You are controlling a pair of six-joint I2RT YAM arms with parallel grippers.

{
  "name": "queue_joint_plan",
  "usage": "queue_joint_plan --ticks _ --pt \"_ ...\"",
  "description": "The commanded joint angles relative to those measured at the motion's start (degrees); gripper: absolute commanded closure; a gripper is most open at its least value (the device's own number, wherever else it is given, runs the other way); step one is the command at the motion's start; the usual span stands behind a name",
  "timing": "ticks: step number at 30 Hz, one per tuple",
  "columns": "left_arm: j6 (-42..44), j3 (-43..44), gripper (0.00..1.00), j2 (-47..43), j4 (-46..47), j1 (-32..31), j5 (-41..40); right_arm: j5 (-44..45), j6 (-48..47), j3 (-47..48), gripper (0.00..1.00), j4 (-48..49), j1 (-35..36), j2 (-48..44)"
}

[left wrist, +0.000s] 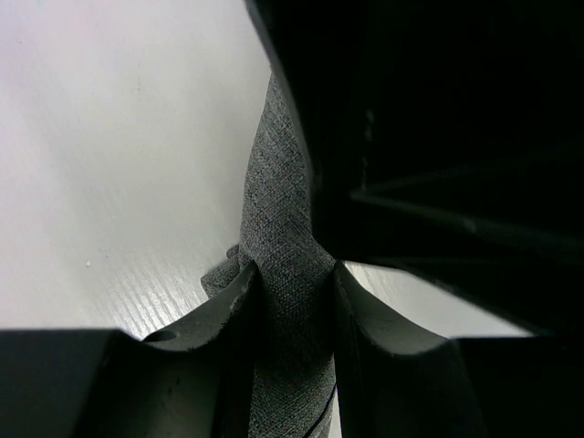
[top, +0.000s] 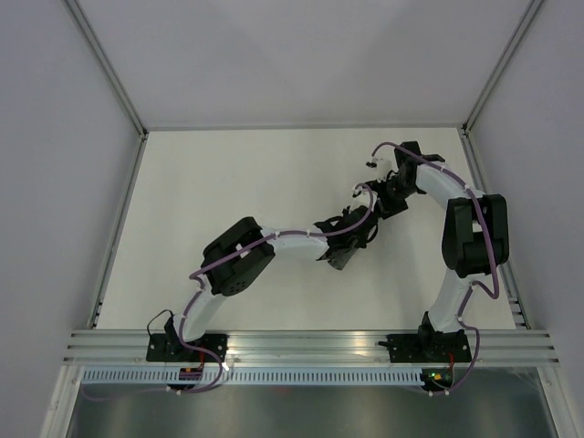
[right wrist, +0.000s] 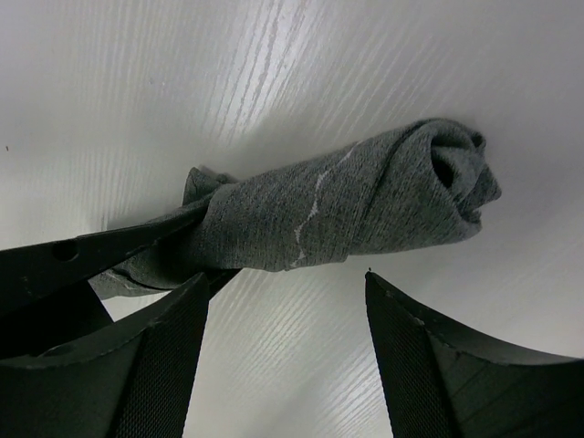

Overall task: Fold the napkin, place the utensils inside, and roll it up
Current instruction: Adjust the napkin at the center of the board.

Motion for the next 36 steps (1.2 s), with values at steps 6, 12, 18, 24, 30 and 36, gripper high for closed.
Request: queue_joint_plan --ticks 6,12,18,24,30,36 --pt "-7.46 2.84 0.70 5.60 -8.80 0.09 2.22 2.47 5.97 -3.81 0.23 1.67 -0.24 -3.00" --pt "-9.13 5.21 0.69 6.66 -9.06 0.09 2.66 2.21 10.89 -3.81 0.24 4.48 -0.24 -1.33" --pt "-11.24 6.27 0.68 7.18 -8.89 0.09 2.93 0.36 16.16 -4.86 0.24 7.82 -0.24 0.42" --pt "-14.14 7.32 0.68 7.71 -8.97 0.17 2.75 -1.22 19.33 -5.13 0.26 9.93 -0.24 2.18" --pt "-16.43 8.11 0.68 8.15 -8.97 0.17 2.14 -1.93 21.53 -4.95 0.30 11.25 -0.24 3.51" --pt "-17.22 8.11 0.64 8.24 -8.71 0.17 2.05 -1.40 22.23 -4.25 0.37 11.87 -0.24 4.12"
